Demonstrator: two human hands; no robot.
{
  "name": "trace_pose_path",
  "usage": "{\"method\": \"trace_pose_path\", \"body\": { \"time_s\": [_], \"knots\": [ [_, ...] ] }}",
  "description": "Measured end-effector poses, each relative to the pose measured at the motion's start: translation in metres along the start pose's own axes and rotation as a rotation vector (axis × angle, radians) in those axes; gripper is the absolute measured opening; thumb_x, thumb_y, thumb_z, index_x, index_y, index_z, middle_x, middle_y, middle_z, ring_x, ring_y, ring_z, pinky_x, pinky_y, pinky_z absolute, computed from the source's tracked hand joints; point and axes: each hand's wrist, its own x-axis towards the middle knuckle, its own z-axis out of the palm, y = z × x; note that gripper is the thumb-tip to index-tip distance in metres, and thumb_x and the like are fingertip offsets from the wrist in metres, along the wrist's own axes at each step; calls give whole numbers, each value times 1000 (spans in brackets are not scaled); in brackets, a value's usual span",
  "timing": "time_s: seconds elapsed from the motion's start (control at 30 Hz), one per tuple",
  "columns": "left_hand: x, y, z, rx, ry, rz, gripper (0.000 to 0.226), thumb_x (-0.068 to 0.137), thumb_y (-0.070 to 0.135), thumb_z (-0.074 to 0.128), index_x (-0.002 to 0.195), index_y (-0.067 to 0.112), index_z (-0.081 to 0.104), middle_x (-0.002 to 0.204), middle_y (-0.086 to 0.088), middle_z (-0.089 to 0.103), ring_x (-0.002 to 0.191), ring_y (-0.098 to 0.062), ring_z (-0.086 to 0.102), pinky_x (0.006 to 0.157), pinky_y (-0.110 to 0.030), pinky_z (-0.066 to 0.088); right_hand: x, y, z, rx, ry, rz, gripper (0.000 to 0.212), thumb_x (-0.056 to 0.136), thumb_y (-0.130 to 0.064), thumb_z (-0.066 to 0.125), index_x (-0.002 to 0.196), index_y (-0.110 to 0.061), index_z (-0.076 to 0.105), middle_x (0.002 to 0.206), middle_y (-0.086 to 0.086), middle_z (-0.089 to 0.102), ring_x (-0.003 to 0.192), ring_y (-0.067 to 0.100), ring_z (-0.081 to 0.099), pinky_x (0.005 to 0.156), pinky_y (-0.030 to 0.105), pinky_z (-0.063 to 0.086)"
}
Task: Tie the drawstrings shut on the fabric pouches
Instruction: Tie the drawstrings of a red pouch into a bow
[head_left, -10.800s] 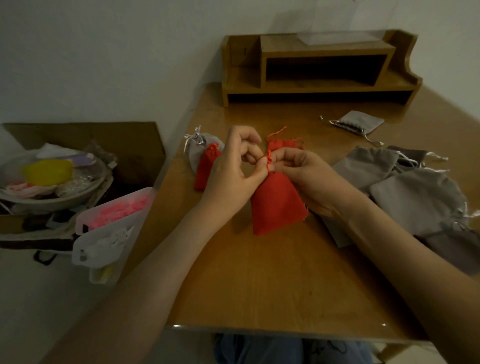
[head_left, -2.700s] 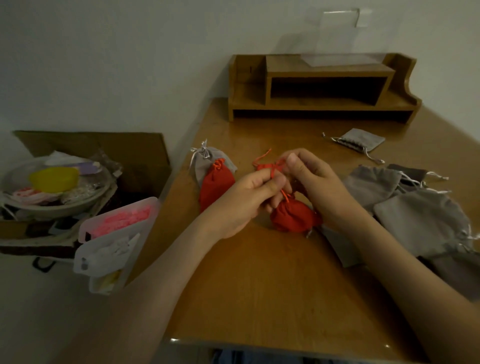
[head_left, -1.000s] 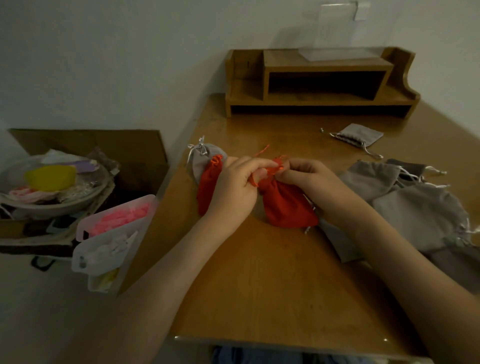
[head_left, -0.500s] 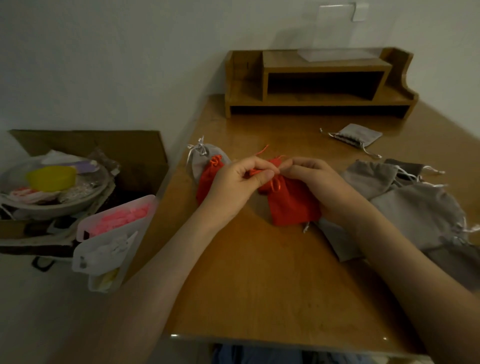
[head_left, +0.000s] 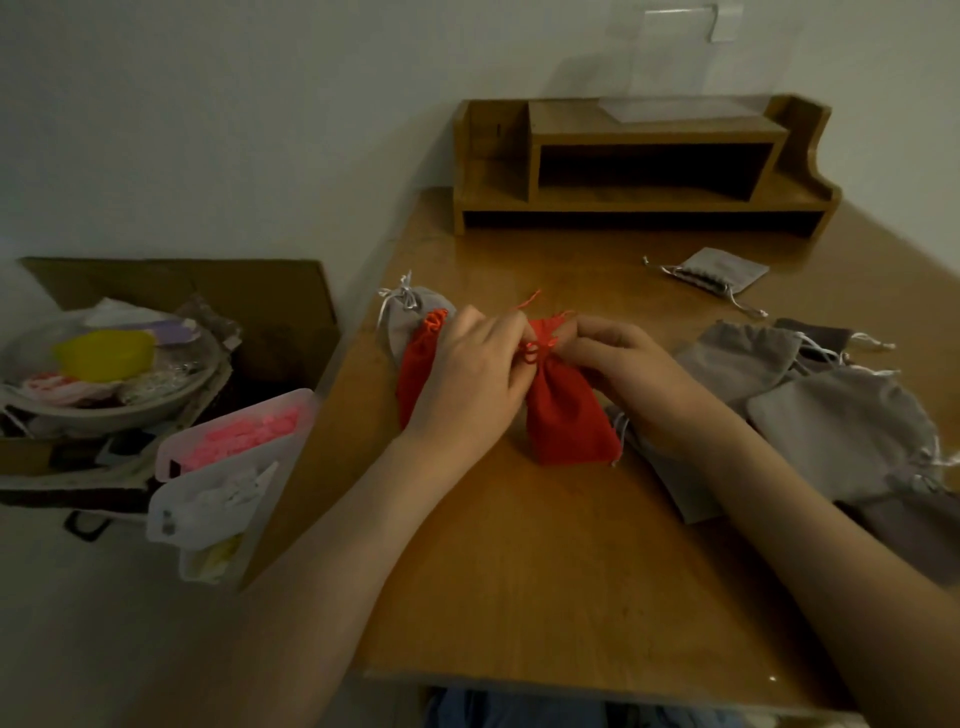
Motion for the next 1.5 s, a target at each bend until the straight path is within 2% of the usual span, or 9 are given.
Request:
{"method": "trace_pose_path", "body": {
  "time_s": [0.17, 0.33, 0.5, 0.6, 0.8, 1.13, 1.23, 1.37, 1.5],
  "knots": [
    [-1, 3, -2, 35, 58, 76, 21, 92, 23, 52, 79, 8, 59, 75, 0, 60, 77, -16, 45, 71, -28, 36, 0, 2, 0, 144, -75, -15, 21, 93, -21, 49, 104, -7, 60, 90, 8, 62, 79, 16, 57, 71, 24, 48],
    [-1, 3, -1, -91, 76, 54, 13, 89, 18, 60, 83, 7, 58, 77, 4, 55, 79, -10, 43, 71, -22, 37, -1, 1, -2, 212, -151, 2, 17, 86, -23, 51, 88, -7, 57, 74, 2, 58, 61, 5, 53, 59, 16, 45],
    [0, 2, -1, -118, 54, 86, 13, 90, 15, 55, 89, 4, 62, 83, -3, 61, 83, -12, 43, 76, -16, 32, 0, 4, -5, 268, -153, 13, 19, 88, -20, 51, 96, -4, 55, 79, 5, 57, 63, 8, 55, 59, 16, 45],
    [-1, 0, -1, -109, 60, 131, 13, 91, 14, 55, 92, 4, 62, 85, -4, 62, 84, -13, 43, 77, -16, 30, 1, 6, -6, 324, -164, 2, 19, 88, -24, 55, 93, -6, 60, 83, 7, 61, 73, 13, 57, 66, 21, 47],
    [-3, 2, 0, -255, 69, 91, 18, 90, 20, 57, 104, 17, 46, 87, 2, 56, 87, -11, 47, 79, -15, 38, 2, 5, -8, 357, -134, -45, 10, 85, -19, 61, 85, -9, 60, 81, 8, 62, 71, 14, 57, 64, 22, 47],
    [-1, 2, -2, -206, 43, 92, 13, 90, 17, 58, 88, 4, 60, 84, -1, 59, 85, -12, 46, 78, -16, 36, 3, 7, -3, 102, 17, -106, 16, 87, -29, 50, 88, -13, 52, 75, 0, 55, 65, 7, 52, 61, 21, 42],
    [-1, 2, -2, -221, 67, 83, 13, 89, 16, 58, 89, 3, 59, 85, 5, 55, 86, -9, 45, 79, -13, 35, 2, 3, -5, 163, -48, -141, 15, 88, -23, 54, 98, -13, 54, 72, -6, 60, 65, 5, 56, 60, 16, 45],
    [-1, 1, -2, -212, 99, 78, 13, 89, 14, 58, 89, 1, 60, 87, 7, 51, 86, -8, 44, 81, -9, 34, 0, 0, -10, -28, -124, -164, 17, 94, -11, 50, 109, -17, 56, 85, 5, 56, 80, 23, 51, 71, 27, 45],
    [-1, 0, -2, -200, 85, 84, 12, 88, 13, 60, 88, 1, 60, 84, 0, 58, 85, -10, 45, 82, -8, 32, -3, -1, -5, -243, -23, -238, 29, 94, 0, 49, 99, -26, 60, 91, -7, 56, 82, 8, 52, 73, 17, 43]
  ]
}}
